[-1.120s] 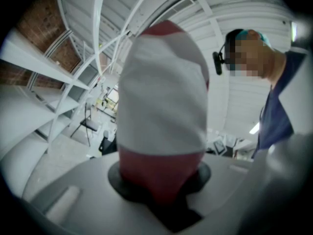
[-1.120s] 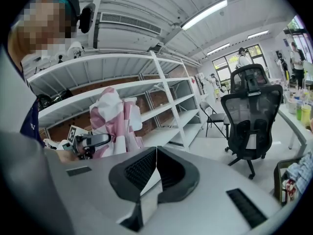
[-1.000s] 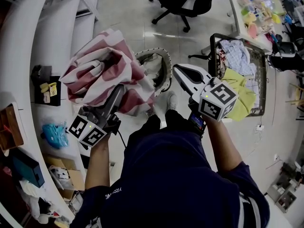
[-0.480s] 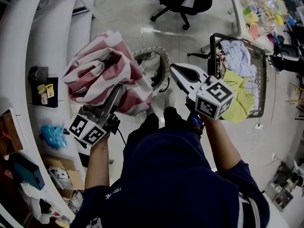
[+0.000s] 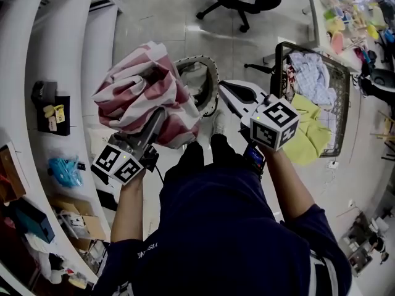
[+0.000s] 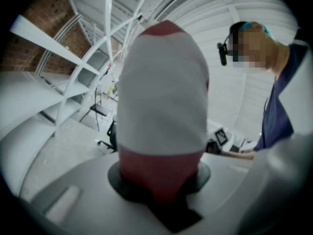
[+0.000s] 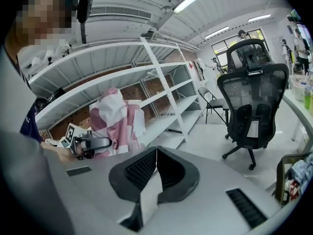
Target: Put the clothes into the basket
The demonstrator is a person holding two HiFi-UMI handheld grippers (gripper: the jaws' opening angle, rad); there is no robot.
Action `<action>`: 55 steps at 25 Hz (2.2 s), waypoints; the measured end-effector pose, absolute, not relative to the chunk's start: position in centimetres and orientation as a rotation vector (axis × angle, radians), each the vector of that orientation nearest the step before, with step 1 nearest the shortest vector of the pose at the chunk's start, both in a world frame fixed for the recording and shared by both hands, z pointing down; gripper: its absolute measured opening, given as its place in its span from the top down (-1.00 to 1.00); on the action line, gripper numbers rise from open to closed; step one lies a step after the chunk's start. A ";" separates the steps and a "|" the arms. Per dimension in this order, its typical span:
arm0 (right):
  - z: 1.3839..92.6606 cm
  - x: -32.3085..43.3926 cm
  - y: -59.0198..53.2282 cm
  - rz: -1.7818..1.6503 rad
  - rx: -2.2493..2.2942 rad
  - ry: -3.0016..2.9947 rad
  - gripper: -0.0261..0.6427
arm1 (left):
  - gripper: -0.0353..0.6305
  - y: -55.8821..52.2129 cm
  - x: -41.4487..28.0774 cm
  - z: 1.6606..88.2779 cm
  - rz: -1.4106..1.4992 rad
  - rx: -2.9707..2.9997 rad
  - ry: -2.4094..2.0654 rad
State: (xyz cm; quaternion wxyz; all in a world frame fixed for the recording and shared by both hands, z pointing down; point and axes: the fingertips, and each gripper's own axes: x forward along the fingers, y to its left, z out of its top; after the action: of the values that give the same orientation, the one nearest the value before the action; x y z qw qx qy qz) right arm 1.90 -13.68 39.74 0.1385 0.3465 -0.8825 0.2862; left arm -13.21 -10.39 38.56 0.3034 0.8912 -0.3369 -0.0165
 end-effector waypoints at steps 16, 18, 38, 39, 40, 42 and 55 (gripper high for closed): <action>48.3 4.7 -14.1 0.898 0.958 -2.390 0.90 | 0.59 -12.1 -9.5 48.9 0.201 2.251 -0.850; 49.3 5.1 -13.8 0.902 0.956 -2.373 0.90 | 0.59 -12.1 -9.0 50.4 0.229 2.237 -0.839; 60.8 4.7 -13.2 1.012 0.899 -2.196 0.90 | 0.59 -12.7 -7.3 63.2 0.420 2.067 -0.825; 61.2 4.8 -13.1 1.020 0.897 -2.186 0.90 | 0.59 -12.7 -7.2 63.9 0.432 2.058 -0.824; 61.6 4.9 -12.8 1.030 0.894 -2.176 0.90 | 0.59 -12.7 -7.1 64.6 0.446 2.048 -0.824; 62.4 5.0 -12.4 1.045 0.885 -2.158 0.90 | 0.59 -12.7 -7.0 66.2 0.477 2.022 -0.823; 64.8 5.4 -12.3 1.076 0.855 -2.124 0.90 | 0.59 -12.7 -5.9 74.8 0.696 1.899 -0.807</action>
State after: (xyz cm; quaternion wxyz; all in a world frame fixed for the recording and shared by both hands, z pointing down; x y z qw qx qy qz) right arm 5.39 -12.33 64.78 0.3013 0.3222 -0.8005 0.4057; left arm -5.93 -12.74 74.77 0.4637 0.7727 -0.3283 0.2832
